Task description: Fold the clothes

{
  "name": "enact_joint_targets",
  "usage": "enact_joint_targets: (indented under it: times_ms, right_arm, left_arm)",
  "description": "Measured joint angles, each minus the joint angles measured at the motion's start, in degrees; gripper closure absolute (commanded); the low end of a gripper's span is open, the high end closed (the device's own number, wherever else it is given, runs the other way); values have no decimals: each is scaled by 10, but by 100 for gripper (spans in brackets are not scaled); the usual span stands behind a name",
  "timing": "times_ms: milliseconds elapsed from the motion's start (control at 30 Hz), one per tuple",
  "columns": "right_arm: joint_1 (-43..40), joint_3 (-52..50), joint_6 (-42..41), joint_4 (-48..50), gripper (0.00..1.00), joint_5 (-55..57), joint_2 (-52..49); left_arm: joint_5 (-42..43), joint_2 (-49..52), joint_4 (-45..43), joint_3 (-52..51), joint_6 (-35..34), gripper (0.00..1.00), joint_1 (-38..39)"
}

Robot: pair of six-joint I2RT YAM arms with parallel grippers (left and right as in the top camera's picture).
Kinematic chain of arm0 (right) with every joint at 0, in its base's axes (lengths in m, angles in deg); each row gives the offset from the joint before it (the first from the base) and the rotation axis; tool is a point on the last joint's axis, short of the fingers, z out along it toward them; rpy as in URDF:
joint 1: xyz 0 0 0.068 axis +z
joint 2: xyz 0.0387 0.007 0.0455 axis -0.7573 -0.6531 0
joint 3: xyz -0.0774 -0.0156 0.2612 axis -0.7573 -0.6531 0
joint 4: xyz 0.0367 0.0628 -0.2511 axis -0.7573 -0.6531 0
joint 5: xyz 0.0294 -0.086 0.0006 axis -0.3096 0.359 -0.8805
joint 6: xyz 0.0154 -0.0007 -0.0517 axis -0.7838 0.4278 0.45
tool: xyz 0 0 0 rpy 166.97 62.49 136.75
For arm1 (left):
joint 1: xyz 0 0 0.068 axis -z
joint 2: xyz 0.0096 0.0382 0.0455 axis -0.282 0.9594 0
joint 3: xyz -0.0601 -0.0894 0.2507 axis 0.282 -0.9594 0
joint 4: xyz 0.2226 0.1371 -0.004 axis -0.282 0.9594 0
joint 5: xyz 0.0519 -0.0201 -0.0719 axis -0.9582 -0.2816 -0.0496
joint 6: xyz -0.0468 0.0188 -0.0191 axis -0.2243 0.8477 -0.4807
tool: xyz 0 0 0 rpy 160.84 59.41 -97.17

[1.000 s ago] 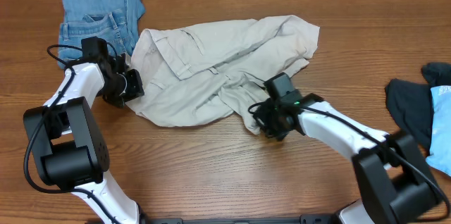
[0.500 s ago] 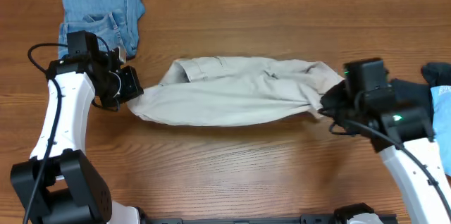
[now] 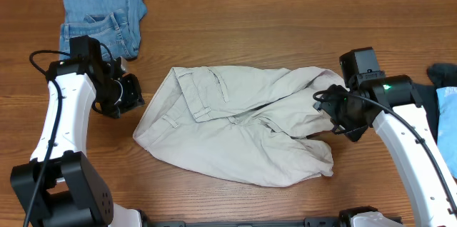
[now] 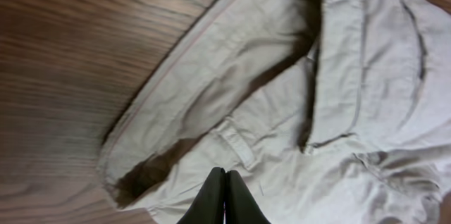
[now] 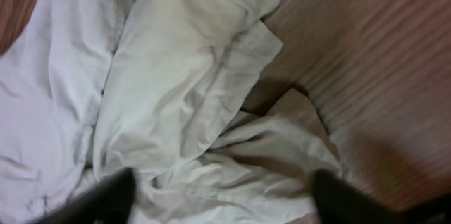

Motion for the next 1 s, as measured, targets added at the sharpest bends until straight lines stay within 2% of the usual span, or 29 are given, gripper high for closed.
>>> enact_joint_targets:
  times_ms: [33, 67, 100, 133, 167, 200, 267, 333, 367, 400, 600, 733, 1000]
  right_arm:
    - [0, 0, 5, 7, 0, -2, 0]
    - [0, 0, 10, 20, 0, -3, 0]
    - [0, 0, 12, 24, 0, -5, 0]
    - [0, 0, 14, 28, 0, -5, 0]
    - [0, 0, 15, 32, 0, -5, 0]
    - [0, 0, 16, 36, 0, -5, 0]
    - [0, 0, 18, 40, 0, -5, 0]
    - [0, 0, 18, 39, 0, -5, 0]
    - [0, 0, 19, 39, 0, -5, 0]
    - [0, 0, 19, 39, 0, -5, 0]
    - [0, 0, 19, 37, 0, -5, 0]
    - [0, 0, 19, 38, 0, -5, 0]
    - [0, 0, 20, 42, 0, -5, 0]
  left_arm:
    - [16, 0, -1, 0, 20, 86, 5]
    - [34, 0, -2, 0, 43, 64, 16]
    - [51, 0, -4, 0, 66, 33, 40]
    - [59, 0, -4, 0, 79, 18, 64]
    - [64, 0, -6, 0, 87, 14, 92]
    - [68, 0, -13, 0, 86, 12, 142]
    - [69, 0, -36, 0, 33, 7, 216]
    - [46, 0, -52, 0, -55, 7, 269]
    - [33, 0, -58, 0, -110, 4, 289]
    - [24, 0, -59, 0, -152, 0, 297]
    - [-57, 0, -66, -13, -430, 0, 304]
    - [-73, -1, -111, -67, -480, 0, 304]
    - [-72, -1, -225, -143, -496, 3, 304]
